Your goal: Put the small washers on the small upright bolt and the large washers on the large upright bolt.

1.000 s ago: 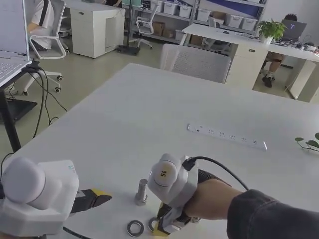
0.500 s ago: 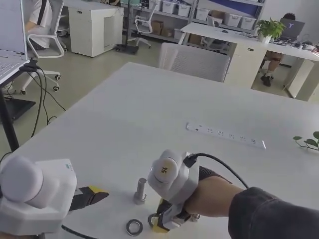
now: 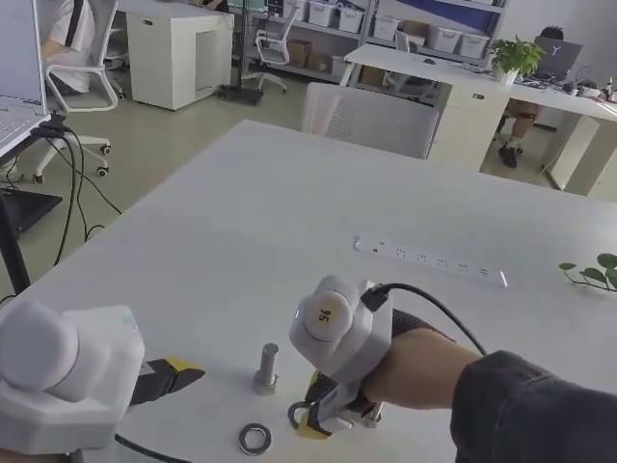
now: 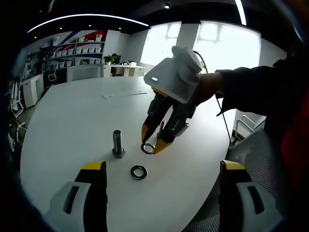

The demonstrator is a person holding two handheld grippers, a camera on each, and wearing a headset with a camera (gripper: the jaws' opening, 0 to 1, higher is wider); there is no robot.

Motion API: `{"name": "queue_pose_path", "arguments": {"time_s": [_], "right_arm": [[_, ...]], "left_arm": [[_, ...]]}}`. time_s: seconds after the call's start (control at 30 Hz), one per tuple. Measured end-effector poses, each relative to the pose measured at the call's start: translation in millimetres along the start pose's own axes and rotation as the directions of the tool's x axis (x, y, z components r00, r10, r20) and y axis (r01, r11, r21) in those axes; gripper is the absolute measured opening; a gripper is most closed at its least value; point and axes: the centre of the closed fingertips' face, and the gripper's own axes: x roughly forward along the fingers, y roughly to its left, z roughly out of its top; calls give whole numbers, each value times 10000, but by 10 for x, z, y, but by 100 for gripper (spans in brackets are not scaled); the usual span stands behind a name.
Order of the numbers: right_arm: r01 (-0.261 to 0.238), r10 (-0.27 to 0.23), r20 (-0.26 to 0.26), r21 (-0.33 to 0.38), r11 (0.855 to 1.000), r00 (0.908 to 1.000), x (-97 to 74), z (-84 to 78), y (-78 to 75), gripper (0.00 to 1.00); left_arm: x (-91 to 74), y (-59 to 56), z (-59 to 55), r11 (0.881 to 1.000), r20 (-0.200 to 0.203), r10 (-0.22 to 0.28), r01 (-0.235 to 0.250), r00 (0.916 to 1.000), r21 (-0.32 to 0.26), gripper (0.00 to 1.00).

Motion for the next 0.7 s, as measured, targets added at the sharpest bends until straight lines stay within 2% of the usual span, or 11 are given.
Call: {"name": "queue_pose_path", "arguments": {"time_s": [0.3,0.7], "right_arm": [[297,-295,248,-79,9995,9993,-284,112,-72,23],[807,-795,198,-740,9940,9966,-567,311,-236,23]], "left_arm": [[13,-11,3,10000,12,-78,78,10000,37,97],[0,-22,10,9999,91,-112,112,9999,40,97]]}}
